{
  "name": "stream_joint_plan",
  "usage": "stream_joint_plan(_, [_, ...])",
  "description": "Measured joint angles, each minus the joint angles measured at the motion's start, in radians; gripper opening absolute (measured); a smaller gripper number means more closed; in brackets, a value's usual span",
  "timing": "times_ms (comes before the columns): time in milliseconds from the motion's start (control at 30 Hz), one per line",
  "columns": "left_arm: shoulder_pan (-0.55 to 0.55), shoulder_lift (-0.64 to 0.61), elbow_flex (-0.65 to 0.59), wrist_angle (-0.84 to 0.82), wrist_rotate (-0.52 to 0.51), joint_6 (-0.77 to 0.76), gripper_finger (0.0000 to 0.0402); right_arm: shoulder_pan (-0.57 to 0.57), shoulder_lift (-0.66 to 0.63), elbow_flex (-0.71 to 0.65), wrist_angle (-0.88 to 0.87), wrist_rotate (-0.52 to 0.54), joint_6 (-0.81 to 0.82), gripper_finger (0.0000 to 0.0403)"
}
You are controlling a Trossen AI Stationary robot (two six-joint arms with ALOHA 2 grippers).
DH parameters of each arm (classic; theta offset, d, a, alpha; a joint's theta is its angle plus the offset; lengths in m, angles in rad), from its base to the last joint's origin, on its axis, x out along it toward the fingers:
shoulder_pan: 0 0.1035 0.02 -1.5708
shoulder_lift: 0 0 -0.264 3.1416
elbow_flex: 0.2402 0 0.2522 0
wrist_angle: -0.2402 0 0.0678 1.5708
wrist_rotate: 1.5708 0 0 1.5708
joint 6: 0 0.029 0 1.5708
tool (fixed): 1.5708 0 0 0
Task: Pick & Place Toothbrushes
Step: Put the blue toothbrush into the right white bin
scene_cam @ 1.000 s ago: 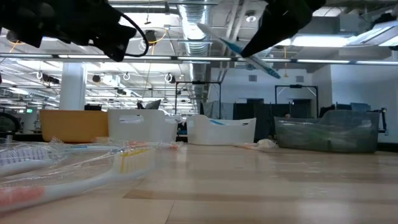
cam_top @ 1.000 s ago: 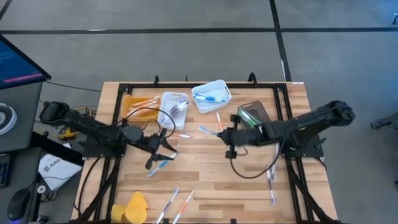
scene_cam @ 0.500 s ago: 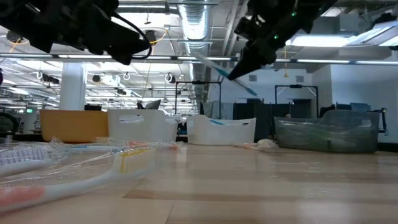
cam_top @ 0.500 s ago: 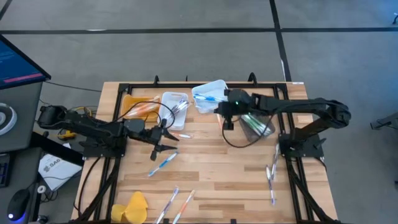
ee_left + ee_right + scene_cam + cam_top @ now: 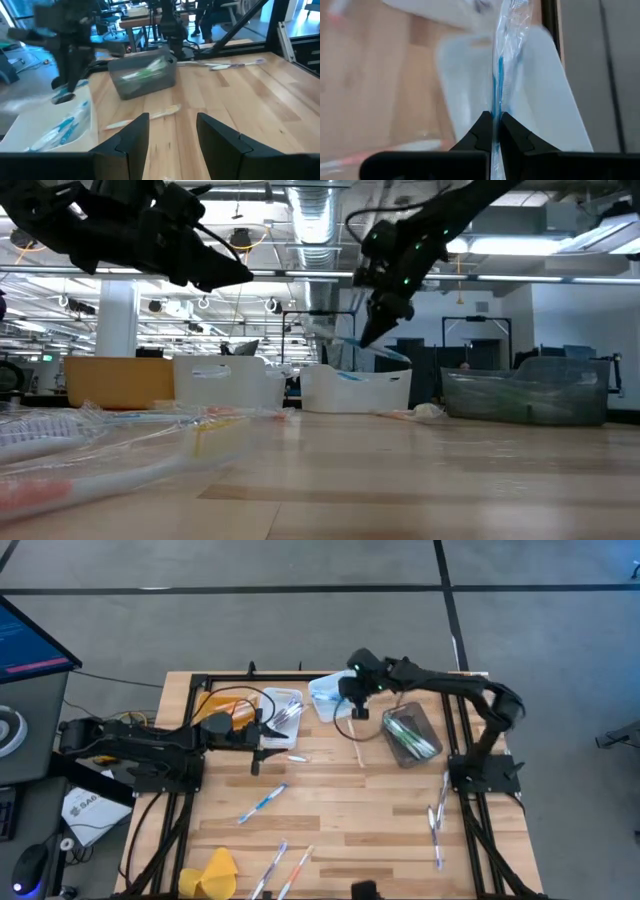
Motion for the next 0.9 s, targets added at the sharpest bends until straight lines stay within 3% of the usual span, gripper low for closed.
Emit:
stream_joint_plan(200, [-0.005, 0.000, 0.000, -0.001, 0.006, -0.017, 0.0158, -0.075, 0.159, 0.181, -0.192, 0.003, 0.000, 0.0007])
stream_joint_plan(567, [-0.008, -0.004, 0.000, -0.002, 0.118, -0.243, 0.0158, -0.081, 0.356, 0.406, -0.418, 0.007, -0.030, 0.0008])
stream_joint_plan(900, [-0.027, -0.006, 0.001, -0.002, 0.125, -0.267, 0.0158, -0.070, 0.365, 0.482, -0.444, 0.048, 0.068, 0.0088])
